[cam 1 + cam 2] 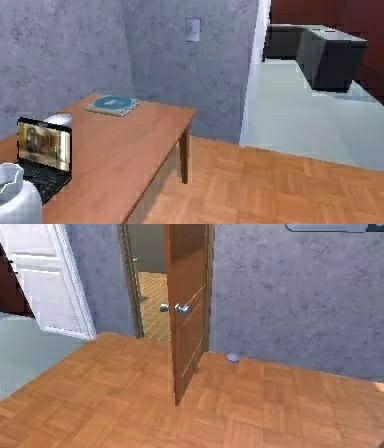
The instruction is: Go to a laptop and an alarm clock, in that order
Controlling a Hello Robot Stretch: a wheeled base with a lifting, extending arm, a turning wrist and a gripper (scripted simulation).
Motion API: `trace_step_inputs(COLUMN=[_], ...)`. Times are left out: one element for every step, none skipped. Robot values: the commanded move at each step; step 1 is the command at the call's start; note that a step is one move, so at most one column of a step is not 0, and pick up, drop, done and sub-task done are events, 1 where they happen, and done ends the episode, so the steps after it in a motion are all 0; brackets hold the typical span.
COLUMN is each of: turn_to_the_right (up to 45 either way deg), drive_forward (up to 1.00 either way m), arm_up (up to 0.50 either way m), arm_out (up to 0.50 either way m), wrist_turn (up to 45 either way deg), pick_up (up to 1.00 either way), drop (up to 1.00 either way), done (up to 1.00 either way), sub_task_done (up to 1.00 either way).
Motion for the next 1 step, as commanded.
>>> trace_step_inputs(turn_to_the_right=[45.0], drive_forward=[0.0], arm_up=[0.0], arm_out=[0.0], wrist_turn=[0.0], pick_up=[0.0], drop=[0.0], done=[0.0], sub_task_done=[0.0])
